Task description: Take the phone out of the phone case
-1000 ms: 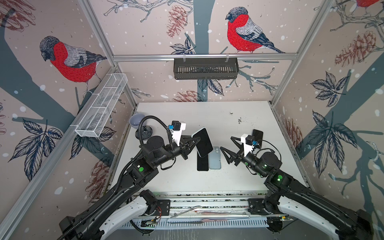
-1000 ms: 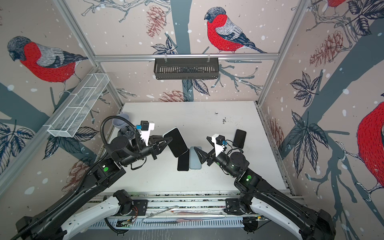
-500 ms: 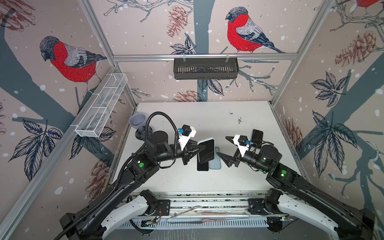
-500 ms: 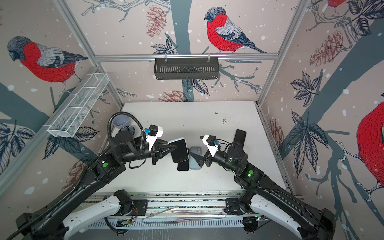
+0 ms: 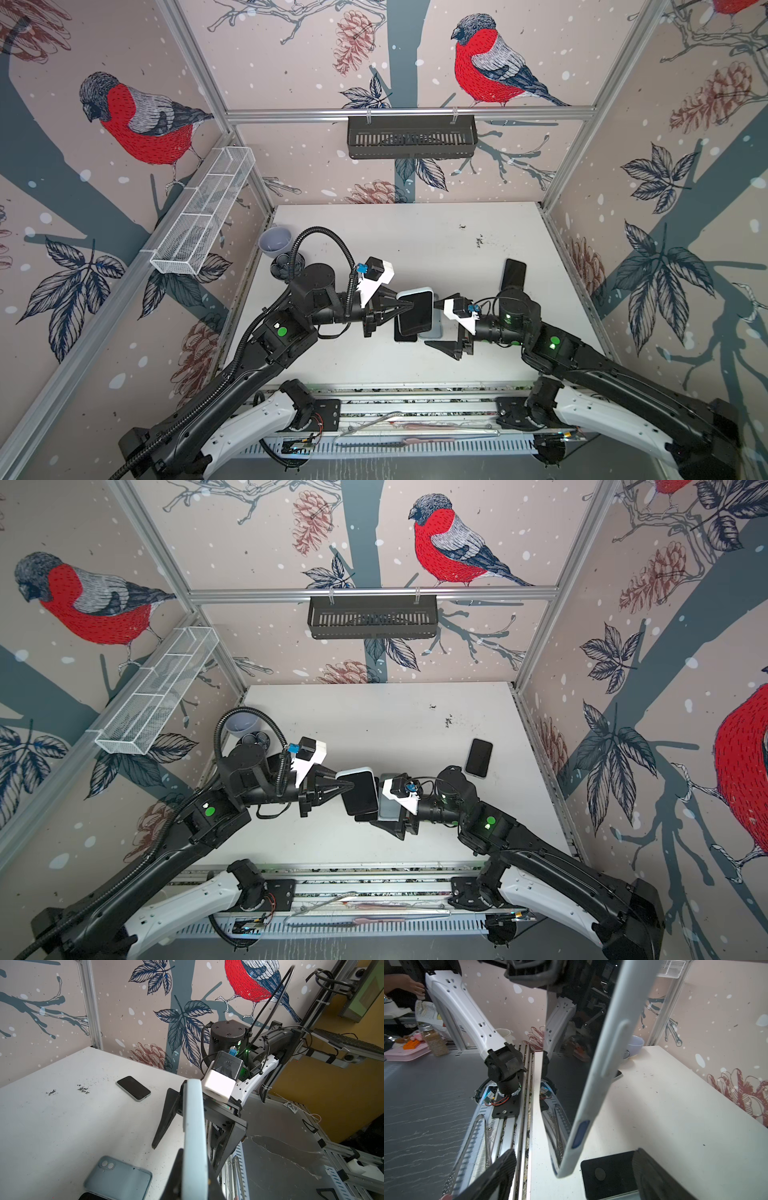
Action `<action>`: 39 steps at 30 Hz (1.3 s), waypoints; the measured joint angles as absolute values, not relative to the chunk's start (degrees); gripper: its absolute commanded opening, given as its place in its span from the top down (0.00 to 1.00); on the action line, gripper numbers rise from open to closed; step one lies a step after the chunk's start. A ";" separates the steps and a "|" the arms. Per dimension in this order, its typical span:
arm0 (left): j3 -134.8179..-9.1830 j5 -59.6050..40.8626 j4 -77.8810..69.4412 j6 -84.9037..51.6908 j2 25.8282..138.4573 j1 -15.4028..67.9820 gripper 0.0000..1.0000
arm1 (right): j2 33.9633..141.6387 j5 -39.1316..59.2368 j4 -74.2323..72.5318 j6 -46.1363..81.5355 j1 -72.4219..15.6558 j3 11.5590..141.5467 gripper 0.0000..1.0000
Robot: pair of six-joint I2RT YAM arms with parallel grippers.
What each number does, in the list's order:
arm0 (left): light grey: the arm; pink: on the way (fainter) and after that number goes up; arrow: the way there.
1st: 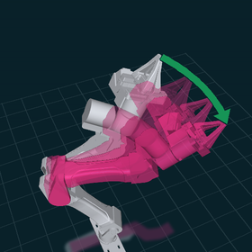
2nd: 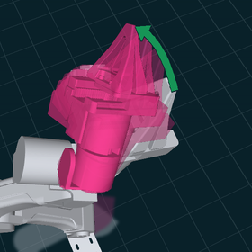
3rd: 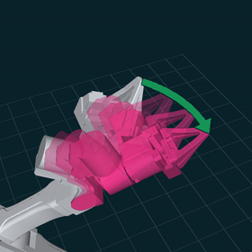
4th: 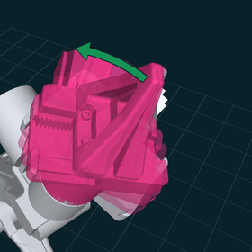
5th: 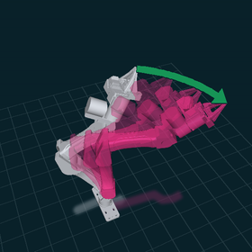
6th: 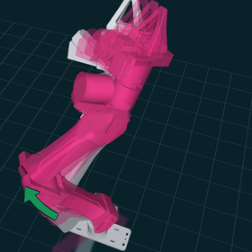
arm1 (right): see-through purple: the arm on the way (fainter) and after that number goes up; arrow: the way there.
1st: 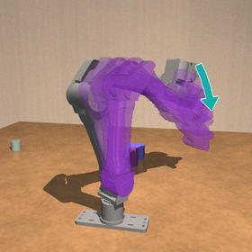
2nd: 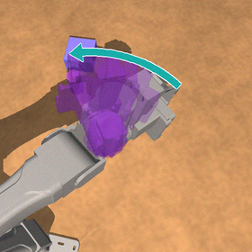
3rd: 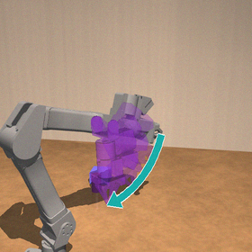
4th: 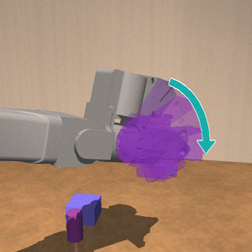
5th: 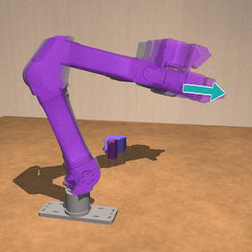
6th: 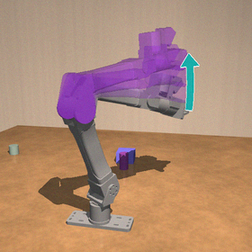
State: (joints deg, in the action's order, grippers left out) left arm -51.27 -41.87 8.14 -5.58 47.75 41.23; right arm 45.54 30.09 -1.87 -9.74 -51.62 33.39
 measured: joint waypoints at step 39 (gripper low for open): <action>-50.81 -43.27 7.53 -6.48 49.01 41.23 1.00 | 44.60 32.73 -1.56 -12.19 -51.92 32.12 0.72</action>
